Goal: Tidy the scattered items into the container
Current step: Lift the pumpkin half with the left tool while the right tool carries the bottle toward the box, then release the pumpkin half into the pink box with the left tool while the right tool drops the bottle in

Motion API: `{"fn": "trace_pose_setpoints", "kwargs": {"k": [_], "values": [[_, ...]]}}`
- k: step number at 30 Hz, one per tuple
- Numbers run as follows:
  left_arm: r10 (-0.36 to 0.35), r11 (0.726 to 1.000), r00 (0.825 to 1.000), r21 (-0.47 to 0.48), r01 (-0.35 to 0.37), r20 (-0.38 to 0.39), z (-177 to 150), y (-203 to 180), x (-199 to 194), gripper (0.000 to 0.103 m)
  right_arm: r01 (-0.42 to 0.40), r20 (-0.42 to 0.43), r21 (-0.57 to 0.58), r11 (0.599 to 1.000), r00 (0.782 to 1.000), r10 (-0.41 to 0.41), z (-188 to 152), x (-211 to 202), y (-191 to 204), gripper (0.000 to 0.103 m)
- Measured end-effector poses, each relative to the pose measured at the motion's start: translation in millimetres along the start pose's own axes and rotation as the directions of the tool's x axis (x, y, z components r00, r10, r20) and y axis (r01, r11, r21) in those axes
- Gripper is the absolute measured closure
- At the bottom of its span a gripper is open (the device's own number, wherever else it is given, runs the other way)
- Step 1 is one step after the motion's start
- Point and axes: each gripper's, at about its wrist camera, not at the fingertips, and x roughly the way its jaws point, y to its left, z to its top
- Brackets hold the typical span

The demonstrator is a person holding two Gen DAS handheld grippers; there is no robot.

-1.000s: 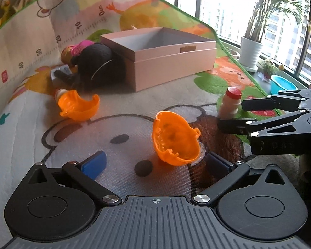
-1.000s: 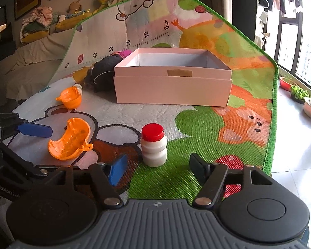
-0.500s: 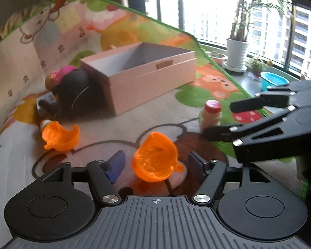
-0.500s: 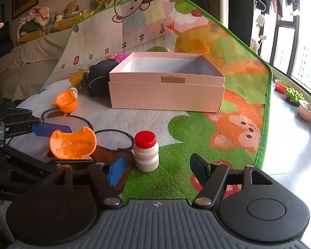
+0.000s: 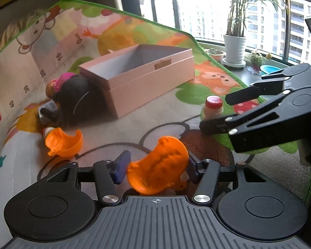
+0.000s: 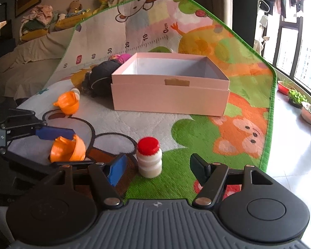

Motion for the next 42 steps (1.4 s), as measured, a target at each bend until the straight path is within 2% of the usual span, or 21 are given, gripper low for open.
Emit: {"fn": "trace_pose_setpoints", "kwargs": {"k": [2, 3, 4, 6, 9, 12, 16, 20, 25, 30, 34, 35, 37, 38, 40, 41, 42], "values": [[-0.001, 1.000, 1.000, -0.009, 0.001, 0.000, -0.6, 2.6, -3.3, 0.042, -0.002, -0.008, -0.005, 1.000, 1.000, 0.002, 1.9, 4.3, 0.6, 0.049], [-0.002, 1.000, 1.000, -0.013, 0.002, 0.000, -0.7, 3.6, -5.2, 0.042, -0.003, -0.019, -0.006, 1.000, 1.000, 0.003, 2.7, 6.8, 0.7, 0.062], [-0.002, 1.000, 1.000, -0.015, 0.002, 0.001, -0.4, 4.3, -7.2, 0.042, -0.003, -0.028, -0.005, 1.000, 1.000, 0.003, 3.5, 8.7, 0.3, 0.071], [-0.005, 1.000, 1.000, -0.012, 0.005, 0.006, 1.4, 4.9, -11.5, 0.042, 0.006, -0.032, -0.011, 1.000, 0.999, -0.006, 5.4, 8.5, -0.4, 0.078], [-0.017, 1.000, 1.000, 0.005, 0.017, 0.015, 8.2, 5.2, -16.5, 0.042, 0.015, -0.017, -0.036, 0.999, 1.000, -0.015, 10.9, -0.2, -3.1, 0.078], [-0.019, 0.999, 0.998, 0.037, 0.017, 0.055, 23.6, 8.2, -24.2, 0.042, 0.024, 0.010, -0.053, 0.998, 1.000, -0.024, 19.9, -13.6, -11.1, 0.078], [-0.010, 0.998, 0.991, 0.070, 0.000, 0.136, 61.1, 22.4, -28.7, 0.042, -0.004, 0.024, -0.015, 1.000, 1.000, 0.004, 42.1, -24.8, -33.2, 0.078], [0.023, 0.994, 0.977, 0.097, -0.045, 0.211, 105.6, 38.2, -8.1, 0.042, 0.012, 0.068, 0.006, 1.000, 0.998, -0.012, 78.7, -16.4, -55.2, 0.078], [0.051, 0.991, 0.975, 0.106, -0.075, 0.215, 147.0, 55.0, 47.9, 0.042, 0.047, 0.136, 0.028, 0.998, 0.989, -0.051, 135.7, 19.0, -81.5, 0.078], [0.073, 0.990, 0.983, 0.104, -0.092, 0.169, 176.4, 72.0, 108.6, 0.042, 0.018, 0.103, 0.083, 0.996, 0.994, -0.026, 180.8, 77.3, -99.9, 0.078], [0.075, 0.990, 0.985, 0.109, -0.093, 0.158, 183.2, 83.0, 142.7, 0.042, -0.015, 0.052, 0.175, 0.984, 0.999, 0.006, 198.3, 120.0, -116.4, 0.077], [0.070, 0.991, 0.985, 0.106, -0.087, 0.155, 183.5, 85.4, 150.0, 0.041, -0.029, 0.056, 0.202, 0.979, 0.998, 0.018, 200.8, 126.6, -121.2, 0.076], [0.058, 0.994, 0.987, 0.084, -0.072, 0.150, 182.1, 90.5, 157.3, 0.037, -0.027, 0.075, 0.235, 0.972, 0.997, 0.010, 204.4, 133.6, -128.8, 0.057], [0.056, 0.996, 0.988, 0.065, -0.066, 0.145, 181.1, 94.4, 158.8, 0.032, -0.010, 0.088, 0.241, 0.970, 0.996, -0.012, 204.2, 132.4, -130.1, 0.053], [0.058, 0.998, 0.987, 0.025, -0.063, 0.151, 178.3, 102.5, 153.1, 0.019, 0.009, 0.116, 0.242, 0.970, 0.993, -0.038, 203.6, 124.5, -131.5, 0.034], [0.060, 0.998, 0.985, 0.012, -0.063, 0.162, 177.0, 106.2, 146.4, 0.015, 0.011, 0.130, 0.243, 0.970, 0.991, -0.044, 202.0, 118.9, -132.2, 0.030], [0.064, 0.998, 0.982, -0.001, -0.064, 0.177, 174.3, 109.1, 136.7, 0.007, 0.015, 0.145, 0.245, 0.969, 0.988, -0.052, 199.1, 111.8, -132.3, 0.022]]}}
